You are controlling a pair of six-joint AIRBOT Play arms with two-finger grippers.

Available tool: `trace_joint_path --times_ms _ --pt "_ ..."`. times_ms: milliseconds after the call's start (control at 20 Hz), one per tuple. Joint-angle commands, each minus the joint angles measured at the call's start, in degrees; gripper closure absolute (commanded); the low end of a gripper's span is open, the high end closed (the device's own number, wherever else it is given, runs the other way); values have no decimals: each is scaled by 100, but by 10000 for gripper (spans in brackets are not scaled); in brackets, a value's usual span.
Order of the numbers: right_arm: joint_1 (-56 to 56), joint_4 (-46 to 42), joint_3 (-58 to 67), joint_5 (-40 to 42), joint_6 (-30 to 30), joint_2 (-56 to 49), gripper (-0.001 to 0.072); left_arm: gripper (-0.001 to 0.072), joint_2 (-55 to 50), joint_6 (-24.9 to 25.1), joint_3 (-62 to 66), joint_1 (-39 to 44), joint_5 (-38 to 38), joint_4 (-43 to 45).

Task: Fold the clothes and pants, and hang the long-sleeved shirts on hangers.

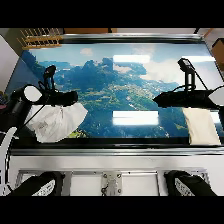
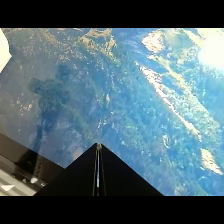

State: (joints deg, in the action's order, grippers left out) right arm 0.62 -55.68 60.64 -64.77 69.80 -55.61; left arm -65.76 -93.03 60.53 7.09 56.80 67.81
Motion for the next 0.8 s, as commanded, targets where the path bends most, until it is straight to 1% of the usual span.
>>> trace_joint_path --times_ms 0,650,700,750 --pt "4 0 7 0 0 -4 690 702 2 0 0 -7 0 0" --pt "4 0 7 0 0 -4 690 701 2 9 0 -7 -50 33" --pt "4 0 7 0 0 -4 690 524 0 118 0 -15 -323 319" --pt "4 0 7 0 0 -4 690 100 2 144 4 -70 -566 752"
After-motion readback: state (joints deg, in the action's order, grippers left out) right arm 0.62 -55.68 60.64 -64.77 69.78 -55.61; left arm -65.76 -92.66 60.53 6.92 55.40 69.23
